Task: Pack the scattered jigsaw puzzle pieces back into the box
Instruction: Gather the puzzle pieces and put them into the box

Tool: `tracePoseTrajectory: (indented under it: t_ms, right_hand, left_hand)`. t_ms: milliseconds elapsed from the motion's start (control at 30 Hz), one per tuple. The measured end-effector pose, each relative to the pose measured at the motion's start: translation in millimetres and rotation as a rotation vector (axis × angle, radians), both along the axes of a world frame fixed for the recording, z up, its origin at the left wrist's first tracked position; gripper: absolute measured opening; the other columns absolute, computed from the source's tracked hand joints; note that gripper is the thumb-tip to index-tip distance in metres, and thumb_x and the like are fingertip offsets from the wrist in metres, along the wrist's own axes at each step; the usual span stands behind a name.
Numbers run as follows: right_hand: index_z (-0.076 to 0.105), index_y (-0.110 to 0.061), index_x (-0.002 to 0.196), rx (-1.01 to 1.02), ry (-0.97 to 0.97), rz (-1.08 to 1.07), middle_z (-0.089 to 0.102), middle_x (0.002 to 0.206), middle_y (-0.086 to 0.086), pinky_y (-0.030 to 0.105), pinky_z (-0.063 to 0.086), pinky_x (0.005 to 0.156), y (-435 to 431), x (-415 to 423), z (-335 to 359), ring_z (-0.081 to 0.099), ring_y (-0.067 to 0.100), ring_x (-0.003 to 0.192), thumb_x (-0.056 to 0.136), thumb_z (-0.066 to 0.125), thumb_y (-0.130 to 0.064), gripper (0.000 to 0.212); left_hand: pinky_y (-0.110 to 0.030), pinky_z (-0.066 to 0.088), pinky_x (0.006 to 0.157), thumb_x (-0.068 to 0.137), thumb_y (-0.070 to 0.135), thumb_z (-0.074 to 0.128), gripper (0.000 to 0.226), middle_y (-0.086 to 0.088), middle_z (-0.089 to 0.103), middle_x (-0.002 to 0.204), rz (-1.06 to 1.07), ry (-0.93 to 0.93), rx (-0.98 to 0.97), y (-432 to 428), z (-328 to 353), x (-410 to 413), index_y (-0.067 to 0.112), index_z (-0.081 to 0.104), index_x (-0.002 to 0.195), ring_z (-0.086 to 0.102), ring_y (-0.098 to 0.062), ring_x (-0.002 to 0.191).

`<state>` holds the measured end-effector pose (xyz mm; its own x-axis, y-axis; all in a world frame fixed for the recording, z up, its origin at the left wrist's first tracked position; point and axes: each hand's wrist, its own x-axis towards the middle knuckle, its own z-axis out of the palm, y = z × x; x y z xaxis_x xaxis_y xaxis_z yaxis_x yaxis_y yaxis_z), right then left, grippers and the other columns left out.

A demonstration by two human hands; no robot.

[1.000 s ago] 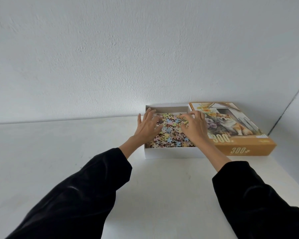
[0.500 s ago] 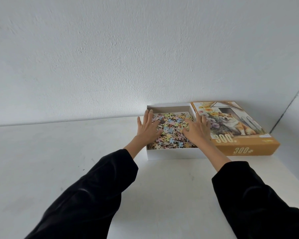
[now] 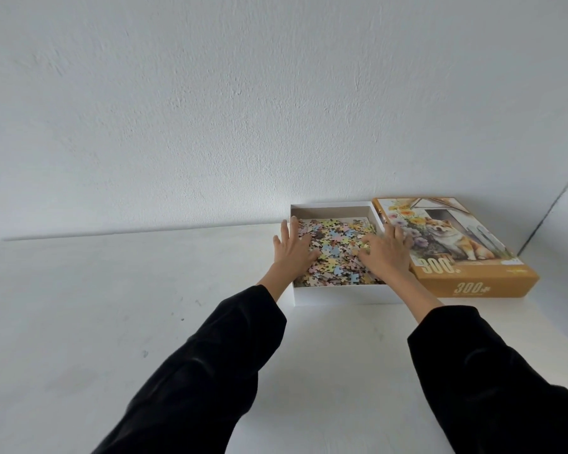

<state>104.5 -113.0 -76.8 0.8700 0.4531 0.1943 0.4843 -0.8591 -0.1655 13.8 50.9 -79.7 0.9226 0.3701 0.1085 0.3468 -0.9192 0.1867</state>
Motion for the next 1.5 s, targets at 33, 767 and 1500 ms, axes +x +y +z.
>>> tracePoseTrajectory:
  t_ms: [33, 767, 1500]
  right_hand:
    - [0.059, -0.021, 0.117, 0.0, -0.004, -0.012, 0.037, 0.139, 0.017, 0.055, 0.019, 0.11, 0, -1, 1, 0.023, 0.035, 0.134, 0.086, 0.053, -0.032, 0.034]
    - [0.06, -0.019, 0.119, 0.385, 0.342, 0.088, 0.05, 0.132, 0.015, 0.036, 0.034, 0.101, 51, -57, 36, 0.038, 0.031, 0.126, 0.081, 0.063, -0.016, 0.039]
    - [0.055, -0.017, 0.125, 0.501, 0.388, 0.258, 0.054, 0.129, 0.009, 0.038, 0.024, 0.105, 119, -256, 39, 0.031, 0.027, 0.13, 0.085, 0.061, -0.017, 0.041]
  left_hand:
    - [-0.054, 0.021, 0.109, 0.095, 0.038, 0.042, 0.044, -0.019, -0.001, 0.153, 0.008, -0.002, -0.039, 0, 0, -1, 0.011, 0.044, 0.129, 0.001, -0.04, 0.141]
    - [-0.032, 0.019, 0.112, 0.087, 0.006, 0.056, 0.049, -0.018, 0.025, 0.149, 0.153, -0.35, -0.725, 36, 23, -63, 0.01, 0.045, 0.134, 0.014, -0.028, 0.142]
    - [-0.043, 0.027, 0.112, 0.087, 0.022, 0.06, 0.042, -0.015, 0.039, 0.142, 0.122, -0.369, -0.626, 126, 24, -258, 0.021, 0.053, 0.128, 0.029, -0.028, 0.136]
